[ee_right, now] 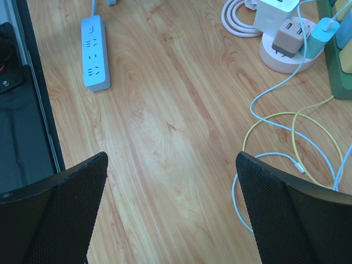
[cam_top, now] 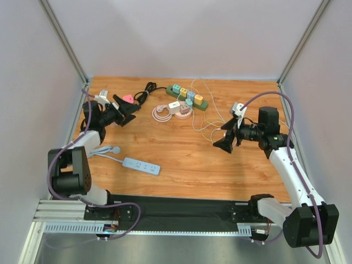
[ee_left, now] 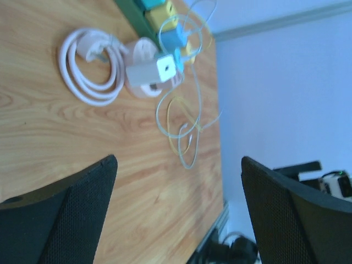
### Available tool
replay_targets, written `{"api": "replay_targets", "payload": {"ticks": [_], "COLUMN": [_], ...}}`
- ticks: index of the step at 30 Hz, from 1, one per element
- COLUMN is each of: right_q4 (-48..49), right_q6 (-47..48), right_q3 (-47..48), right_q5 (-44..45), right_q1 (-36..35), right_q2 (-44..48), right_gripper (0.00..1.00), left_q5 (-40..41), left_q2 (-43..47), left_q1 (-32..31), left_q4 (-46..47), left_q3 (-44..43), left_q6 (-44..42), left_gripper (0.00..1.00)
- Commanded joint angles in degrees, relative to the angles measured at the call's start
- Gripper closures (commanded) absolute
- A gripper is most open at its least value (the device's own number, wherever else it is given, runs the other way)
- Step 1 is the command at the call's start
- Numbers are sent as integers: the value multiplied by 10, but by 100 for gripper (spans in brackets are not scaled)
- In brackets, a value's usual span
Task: Pull the plug off the socket
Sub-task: Move the socket to the center of the board.
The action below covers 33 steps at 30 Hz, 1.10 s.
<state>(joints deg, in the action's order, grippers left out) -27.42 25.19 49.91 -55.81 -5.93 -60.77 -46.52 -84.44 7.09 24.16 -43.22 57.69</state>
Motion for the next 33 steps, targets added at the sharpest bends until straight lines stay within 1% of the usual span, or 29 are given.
{"api": "replay_targets", "payload": {"ticks": [1, 2, 3, 4, 5, 6, 7, 8, 9, 10, 11, 12, 13, 14, 16, 17, 19, 23, 24, 27, 30, 33], "right_q4": [-9, -15, -19, -26, -46, -58, -70, -96, -111, -121, -131, -128, -120, -87, -49, -50, -69, -66, -67, -63, -62, -61], "right_q6": [30, 34, 41, 43, 48, 52, 61, 64, 69, 74, 72, 67, 50, 34, 8, 20, 37, 43, 43, 43, 44, 44], "right_q3": [19, 23, 28, 33, 40, 55, 64, 74, 96, 103, 109, 111, 103, 93, 59, 56, 55, 41, 40, 34, 32, 33], "right_q5": [-3, 1, 4, 5, 4, 2, 1, 1, -2, -1, -1, -2, -3, -9, -14, -19, -11, -6, -5, -5, -4, -5], "right_q1": [12, 13, 13, 13, 13, 14, 14, 13, 14, 13, 14, 13, 14, 13, 13, 13, 13, 13, 13, 13, 14, 13], "right_q2": [-2, -3, -4, -5, -6, -10, -13, -17, -25, -29, -32, -36, -37, -37, -34, -34, -34, -29, -28, -25, -26, -27], "right_gripper": [0, 0, 0, 0, 0, 0, 0, 0, 0, 0, 0, 0, 0, 0, 0, 0, 0, 0, 0, 0, 0, 0], "left_q5": [-41, -22, 22, 46, 94, 118, 142, 160, 187, 201, 223, 234, 245, 272, 286, 296, 303, 269, 264, 248, 251, 260], "left_q2": [-30, -35, -47, -54, -62, -81, -92, -102, -120, -128, -137, -152, -158, -165, -188, -208, -229, -286, -295, -332, -370, -410], "left_q1": [-44, -68, -88, -102, -126, -137, -147, -165, -173, -182, -198, -207, -217, -234, -251, -255, -262, -265, -266, -272, -282, -291], "left_q4": [-42, -161, -215, -261, -330, -358, -382, -409, -417, -423, -437, -443, -448, -459, -479, -506, -529, -583, -589, -609, -635, -666], "left_q3": [-112, -139, -164, -212, -234, -254, -293, -309, -323, -346, -358, -368, -386, -395, -431, -447, -492, -559, -585, -621, -672, -743], "left_q6": [-75, -122, -219, -255, -291, -344, -373, -396, -415, -463, -486, -516, -566, -594, -651, -665, -687, -741, -745, -757, -772, -783], "left_gripper": [0, 0, 0, 0, 0, 0, 0, 0, 0, 0, 0, 0, 0, 0, 0, 0, 1, 2, 2, 2, 3, 4]}}
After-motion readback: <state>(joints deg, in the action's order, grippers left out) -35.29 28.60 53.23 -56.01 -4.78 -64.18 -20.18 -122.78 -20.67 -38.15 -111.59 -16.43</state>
